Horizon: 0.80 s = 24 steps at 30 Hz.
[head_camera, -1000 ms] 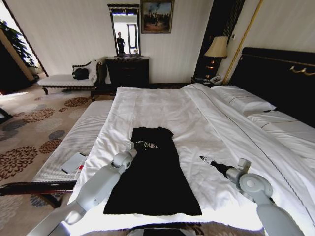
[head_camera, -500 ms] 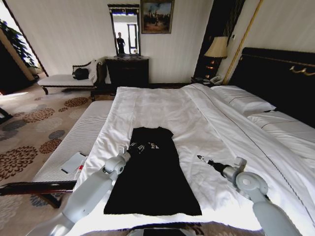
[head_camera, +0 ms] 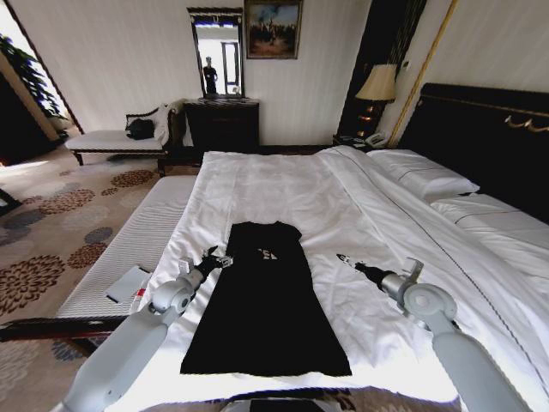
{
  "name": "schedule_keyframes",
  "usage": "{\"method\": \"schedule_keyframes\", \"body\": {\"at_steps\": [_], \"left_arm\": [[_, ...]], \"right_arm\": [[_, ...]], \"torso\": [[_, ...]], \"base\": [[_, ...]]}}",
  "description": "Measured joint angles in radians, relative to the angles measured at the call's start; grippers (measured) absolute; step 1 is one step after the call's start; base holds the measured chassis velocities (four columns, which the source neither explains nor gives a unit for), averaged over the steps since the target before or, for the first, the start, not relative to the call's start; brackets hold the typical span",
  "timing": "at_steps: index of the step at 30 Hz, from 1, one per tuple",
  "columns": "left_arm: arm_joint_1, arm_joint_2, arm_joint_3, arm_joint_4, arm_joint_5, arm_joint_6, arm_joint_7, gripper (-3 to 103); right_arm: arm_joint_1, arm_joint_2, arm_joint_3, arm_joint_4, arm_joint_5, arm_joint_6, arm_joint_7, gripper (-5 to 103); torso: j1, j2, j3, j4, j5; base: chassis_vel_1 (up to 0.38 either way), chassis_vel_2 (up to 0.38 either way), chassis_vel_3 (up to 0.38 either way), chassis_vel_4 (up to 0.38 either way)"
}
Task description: Fold the clothes on the bed.
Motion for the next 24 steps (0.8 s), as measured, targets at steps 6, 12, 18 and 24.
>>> {"method": "schedule_keyframes", "body": {"at_steps": [6,12,18,24], "left_arm": [[0.001,0.003,0.014,-0.017,0.001,-0.001,0.0,100],[0.037,0.02,-0.007,-0.057,0.004,-0.001,0.0,100],[0.012,0.024,0.006,-0.057,-0.018,-0.003,0.0,100],[-0.161,-0.026,0.099,0.082,-0.084,0.001,0.0,100]], "right_arm": [[0.157,-0.017,-0.111,-0.162,0.025,0.012,0.002,100],[0.375,0.007,-0.278,-0.338,0.042,0.013,-0.005,100],[0.481,0.044,-0.369,-0.41,0.032,0.012,-0.019,100],[0.528,0.054,-0.412,-0.471,0.022,0.001,-0.047,100]], "torso": [[0.0,0.0,0.0,-0.0018,0.0002],[0.0,0.0,0.0,0.0,-0.0003],[0.0,0.0,0.0,-0.001,-0.0001],[0.0,0.0,0.0,-0.0012,0.0]], "base": [[0.0,0.0,0.0,0.0],[0.0,0.0,0.0,0.0],[0.0,0.0,0.0,0.0],[0.0,0.0,0.0,0.0]]}}
